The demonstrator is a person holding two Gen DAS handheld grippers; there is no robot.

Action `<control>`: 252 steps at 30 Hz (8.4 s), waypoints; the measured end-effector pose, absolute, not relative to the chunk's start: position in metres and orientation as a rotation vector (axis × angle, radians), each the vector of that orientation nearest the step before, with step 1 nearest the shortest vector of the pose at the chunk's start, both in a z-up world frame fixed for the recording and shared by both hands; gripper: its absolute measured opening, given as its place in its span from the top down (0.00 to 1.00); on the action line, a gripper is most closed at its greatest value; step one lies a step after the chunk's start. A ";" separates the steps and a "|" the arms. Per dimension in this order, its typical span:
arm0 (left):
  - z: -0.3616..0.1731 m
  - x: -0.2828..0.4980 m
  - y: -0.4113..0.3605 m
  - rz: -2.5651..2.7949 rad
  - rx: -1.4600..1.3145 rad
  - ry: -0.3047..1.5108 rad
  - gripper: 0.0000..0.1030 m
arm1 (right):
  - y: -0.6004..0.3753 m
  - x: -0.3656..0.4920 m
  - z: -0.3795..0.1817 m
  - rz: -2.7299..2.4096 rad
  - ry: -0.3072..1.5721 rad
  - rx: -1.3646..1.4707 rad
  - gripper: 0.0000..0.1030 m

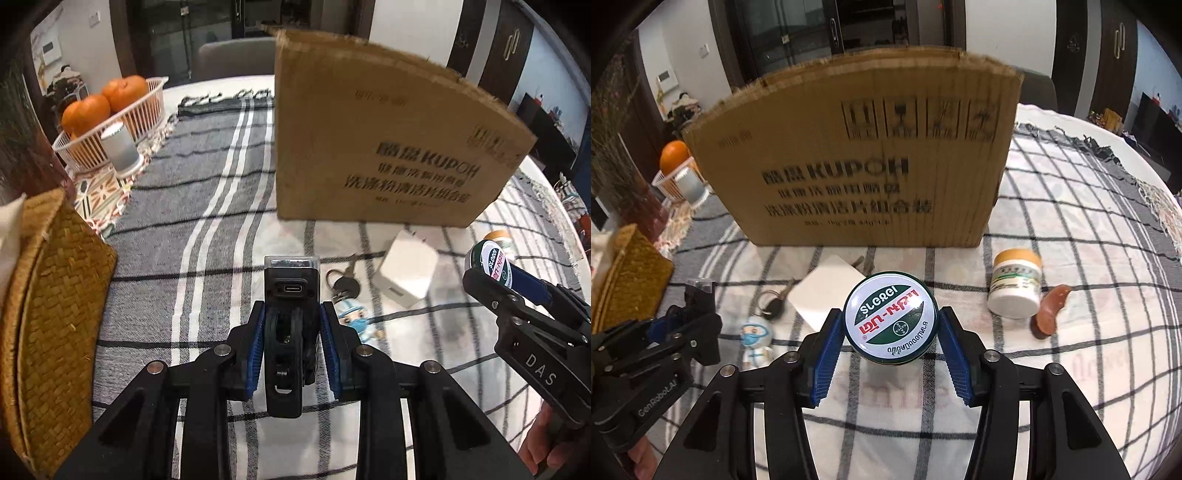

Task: Organize rigid objects
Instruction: 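Lift the black gadget and green tin off the table, then carry the black gadget and green tin over the cardboard box, then open the left gripper over the box while the right gripper releases the green tin, then withdraw both grippers from the box, then move the left gripper to the white charger while the right gripper approaches the orange-lidded jar, then close the left gripper on the white charger while the right gripper grasps the jar, then lift the white charger and orange-lidded jar and carry both over the box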

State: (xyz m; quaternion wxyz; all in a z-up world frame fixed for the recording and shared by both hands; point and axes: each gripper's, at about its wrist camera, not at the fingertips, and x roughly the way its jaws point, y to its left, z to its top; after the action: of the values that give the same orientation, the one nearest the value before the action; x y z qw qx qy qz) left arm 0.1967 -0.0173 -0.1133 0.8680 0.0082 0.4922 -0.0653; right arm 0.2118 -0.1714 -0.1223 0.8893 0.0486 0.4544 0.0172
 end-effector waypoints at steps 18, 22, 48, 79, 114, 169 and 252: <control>-0.035 0.179 -0.030 -0.206 0.019 0.858 0.72 | -0.178 0.181 -0.049 0.054 0.780 0.144 0.49; -0.021 0.178 -0.034 -0.216 0.027 0.822 0.72 | -0.181 0.178 -0.035 0.063 0.750 0.151 0.49; 0.050 0.232 -0.060 -0.270 0.043 0.690 0.72 | -0.203 0.222 0.032 0.088 0.663 0.183 0.49; -0.006 0.331 -0.079 -0.250 0.074 0.926 0.72 | -0.210 0.326 -0.005 0.104 0.873 0.121 0.48; 0.032 0.235 -0.090 -0.299 0.167 0.761 0.42 | -0.237 0.239 0.023 0.019 0.770 0.164 0.41; -0.116 0.233 -0.123 -0.379 0.339 1.058 0.42 | -0.263 0.229 -0.122 -0.101 1.037 0.268 0.41; -0.038 0.212 -0.088 -0.328 0.110 0.867 0.57 | -0.235 0.206 -0.059 -0.001 0.861 0.225 0.60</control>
State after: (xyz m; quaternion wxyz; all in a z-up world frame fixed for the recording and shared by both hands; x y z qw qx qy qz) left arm 0.2119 -0.0881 -0.0377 0.8931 0.0529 0.4178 -0.1580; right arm 0.2061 -0.2354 -0.0589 0.9025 0.1090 0.4167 -0.0007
